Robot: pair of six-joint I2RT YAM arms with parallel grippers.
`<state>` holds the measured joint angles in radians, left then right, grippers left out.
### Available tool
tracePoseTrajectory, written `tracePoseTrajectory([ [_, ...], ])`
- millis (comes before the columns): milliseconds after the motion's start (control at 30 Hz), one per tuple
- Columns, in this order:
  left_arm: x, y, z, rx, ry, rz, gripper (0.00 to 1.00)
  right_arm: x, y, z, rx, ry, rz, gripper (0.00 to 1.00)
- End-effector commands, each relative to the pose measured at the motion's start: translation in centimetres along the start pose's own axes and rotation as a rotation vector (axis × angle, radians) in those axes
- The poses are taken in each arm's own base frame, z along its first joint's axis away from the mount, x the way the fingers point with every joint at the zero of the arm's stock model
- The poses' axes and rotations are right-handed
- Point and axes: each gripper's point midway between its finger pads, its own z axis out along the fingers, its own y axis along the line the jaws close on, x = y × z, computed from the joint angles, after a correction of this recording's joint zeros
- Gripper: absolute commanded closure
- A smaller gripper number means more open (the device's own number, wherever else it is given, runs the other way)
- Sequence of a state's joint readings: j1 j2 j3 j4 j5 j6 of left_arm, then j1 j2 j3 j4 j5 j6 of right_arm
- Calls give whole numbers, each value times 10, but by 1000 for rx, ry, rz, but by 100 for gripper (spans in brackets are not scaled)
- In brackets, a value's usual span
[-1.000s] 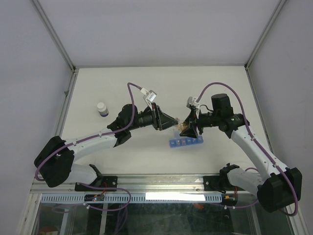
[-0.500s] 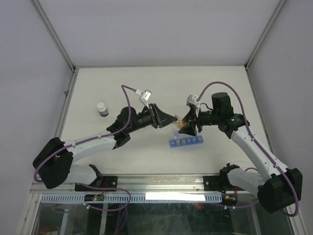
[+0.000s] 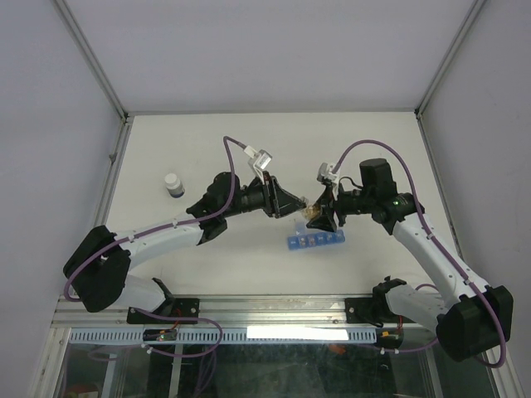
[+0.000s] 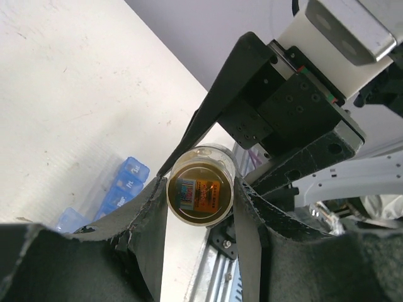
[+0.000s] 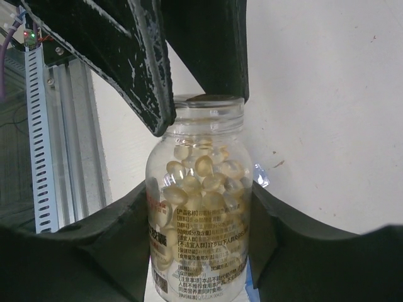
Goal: Sort the pills into containers
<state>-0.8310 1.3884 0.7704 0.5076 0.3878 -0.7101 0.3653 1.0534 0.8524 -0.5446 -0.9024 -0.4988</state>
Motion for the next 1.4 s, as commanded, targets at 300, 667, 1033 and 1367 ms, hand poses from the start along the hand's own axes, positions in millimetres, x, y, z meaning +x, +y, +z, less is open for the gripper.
tracePoseTrajectory([
  [300, 68, -56, -28, 561, 195, 652, 91, -55, 25, -6, -140, -198, -225, 100],
  [667, 1, -61, -35, 444, -113, 805, 17, -52, 25, -5, -148, -191, -231, 100],
  [1033, -26, -60, -75, 278, -332, 651, 1, -50, 24, -5, -152, -188, -229, 100],
  [1367, -56, -61, -101, 135, -433, 234, 4, -47, 23, -4, -152, -184, -222, 100],
])
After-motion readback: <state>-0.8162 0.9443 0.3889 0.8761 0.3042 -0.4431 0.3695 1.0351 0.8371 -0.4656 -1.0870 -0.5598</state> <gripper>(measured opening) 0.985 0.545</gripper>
